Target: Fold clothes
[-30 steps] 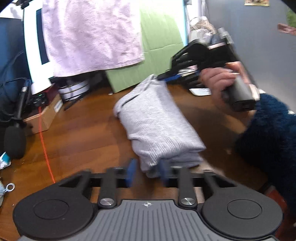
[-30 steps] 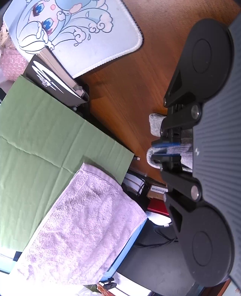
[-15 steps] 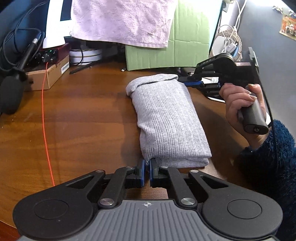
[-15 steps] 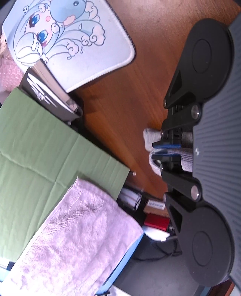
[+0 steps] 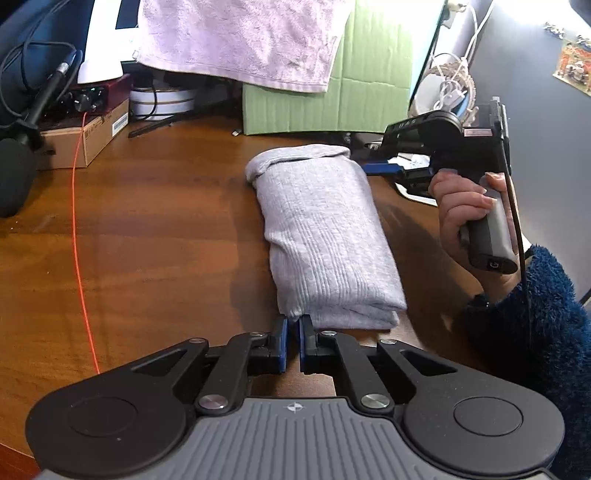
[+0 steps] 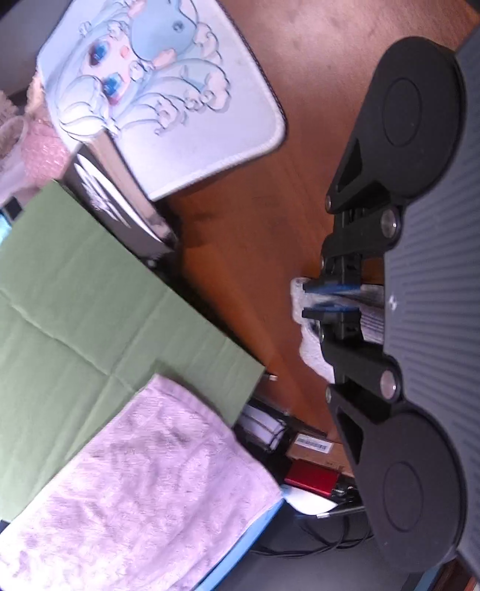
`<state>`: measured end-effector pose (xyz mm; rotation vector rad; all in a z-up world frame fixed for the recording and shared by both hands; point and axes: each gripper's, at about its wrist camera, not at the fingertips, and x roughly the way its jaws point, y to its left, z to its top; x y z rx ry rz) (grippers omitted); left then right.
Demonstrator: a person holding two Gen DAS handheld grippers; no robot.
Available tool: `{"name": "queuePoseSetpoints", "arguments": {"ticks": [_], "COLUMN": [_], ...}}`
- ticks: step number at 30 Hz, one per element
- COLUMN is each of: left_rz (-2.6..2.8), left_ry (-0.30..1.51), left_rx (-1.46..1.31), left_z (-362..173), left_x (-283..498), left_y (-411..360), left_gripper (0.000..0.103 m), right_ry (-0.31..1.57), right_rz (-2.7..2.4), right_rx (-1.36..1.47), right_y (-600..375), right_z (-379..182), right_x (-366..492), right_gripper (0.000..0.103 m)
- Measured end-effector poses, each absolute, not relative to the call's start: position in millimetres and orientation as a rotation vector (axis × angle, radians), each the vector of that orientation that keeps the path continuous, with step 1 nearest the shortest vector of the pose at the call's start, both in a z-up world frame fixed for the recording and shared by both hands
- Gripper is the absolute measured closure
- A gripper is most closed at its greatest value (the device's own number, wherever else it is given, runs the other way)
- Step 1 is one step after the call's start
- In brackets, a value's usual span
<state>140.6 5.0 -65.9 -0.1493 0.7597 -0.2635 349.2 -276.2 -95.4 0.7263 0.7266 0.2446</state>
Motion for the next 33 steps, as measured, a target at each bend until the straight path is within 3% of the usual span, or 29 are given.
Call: {"name": "queuePoseSetpoints", "arguments": {"ticks": [4, 6, 12, 14, 16, 18, 26, 28, 30, 33], "left_rz": [-0.279, -0.297, -0.331, -0.312, -0.296, -0.292, -0.306, -0.335, -0.348, -0.408], "left_ry": [0.757, 0.763, 0.752, 0.733, 0.702, 0.686, 0.668, 0.672, 0.673, 0.699], "left_rx": [-0.138, -0.138, -0.135, -0.116, -0.089, -0.071, -0.055, -0.066, -0.073, -0.102], "left_z": [-65.4, -65.9, -65.2, -62.4, -60.1, -58.8, -60.5, -61.4, -61.7, -60.7], "left_x": [139.8, 139.8, 136.5, 134.0, 131.8, 131.5, 139.5, 140.5, 139.9, 135.7], "left_y": [7.9, 11.2, 14.7, 13.8, 12.3, 10.8, 5.8, 6.3, 6.5, 5.8], "left_gripper": [0.098, 0.098, 0.098, 0.092, 0.075, 0.074, 0.075, 0.098, 0.098, 0.098], "right_ry": [0.71, 0.707, 0.809, 0.866, 0.893, 0.897, 1.041, 1.063, 1.073, 1.069], "right_rz": [0.285, 0.376, 0.503, 0.472, 0.457, 0.444, 0.293, 0.257, 0.229, 0.213], "right_rx": [0.745, 0.756, 0.692, 0.687, 0.656, 0.615, 0.57, 0.557, 0.537, 0.495], "right_y": [-288.0, -289.1, -262.1, -252.3, -240.7, -230.6, -203.6, -197.8, -192.5, -189.4], "right_z": [-86.0, -84.5, -72.7, -75.4, -77.2, -74.3, -75.7, -74.8, -73.9, -70.1], "right_x": [319.2, 291.9, 210.3, 193.7, 183.8, 178.1, 189.7, 192.2, 193.3, 190.3], "right_gripper": [0.073, 0.057, 0.056, 0.054, 0.055, 0.055, 0.073, 0.079, 0.09, 0.092]}}
